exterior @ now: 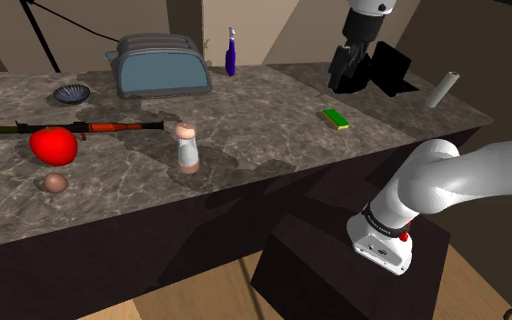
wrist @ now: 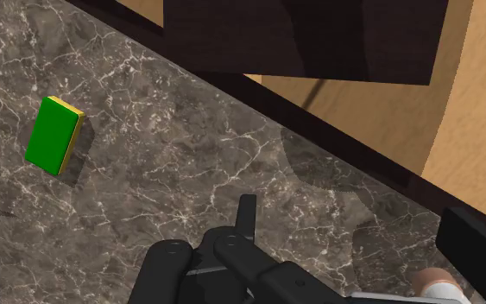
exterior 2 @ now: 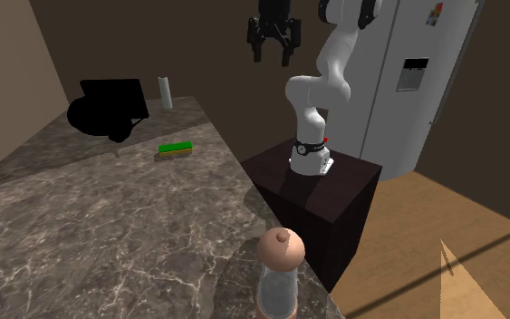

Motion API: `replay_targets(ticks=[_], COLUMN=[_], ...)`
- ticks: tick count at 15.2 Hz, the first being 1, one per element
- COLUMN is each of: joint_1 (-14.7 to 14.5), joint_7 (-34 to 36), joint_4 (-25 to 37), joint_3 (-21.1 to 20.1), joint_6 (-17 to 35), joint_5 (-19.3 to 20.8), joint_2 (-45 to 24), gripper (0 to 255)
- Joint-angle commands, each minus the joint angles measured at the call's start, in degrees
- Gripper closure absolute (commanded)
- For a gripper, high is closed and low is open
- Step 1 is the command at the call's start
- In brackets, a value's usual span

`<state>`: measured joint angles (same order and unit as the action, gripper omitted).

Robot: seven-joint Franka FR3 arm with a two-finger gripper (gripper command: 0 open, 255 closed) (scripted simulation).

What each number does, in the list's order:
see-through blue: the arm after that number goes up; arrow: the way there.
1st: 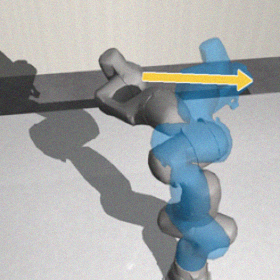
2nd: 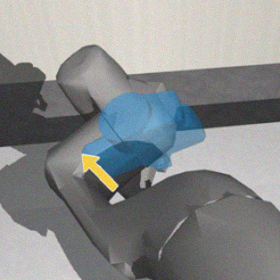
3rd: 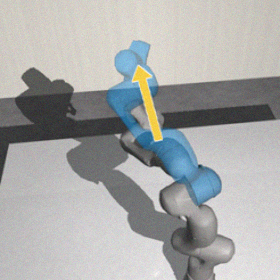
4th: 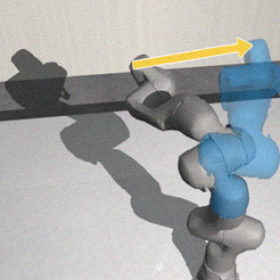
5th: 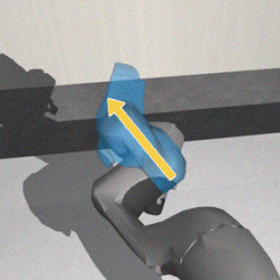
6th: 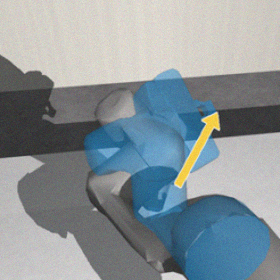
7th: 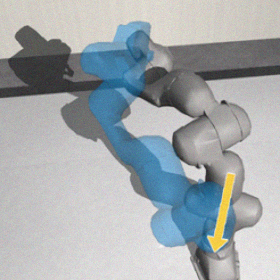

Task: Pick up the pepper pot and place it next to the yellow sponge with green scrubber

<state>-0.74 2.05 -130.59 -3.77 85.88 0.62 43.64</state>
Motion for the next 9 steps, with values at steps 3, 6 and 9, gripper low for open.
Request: replay_targets(ticks=[3, 6, 9], joint_1=[-0.5, -1.1, -1.5], joint_7=[1.4, 3.5, 5.7], joint_4=[0.4, 1.5, 3.2], joint_3=[-1.7, -4.2, -6.6], joint_6=[2.6, 6.4, 9.9], joint_5=[-0.7, -1.3, -1.6], joint_2=[-3.0, -7.8, -13.0], gripper=[0, 0, 0])
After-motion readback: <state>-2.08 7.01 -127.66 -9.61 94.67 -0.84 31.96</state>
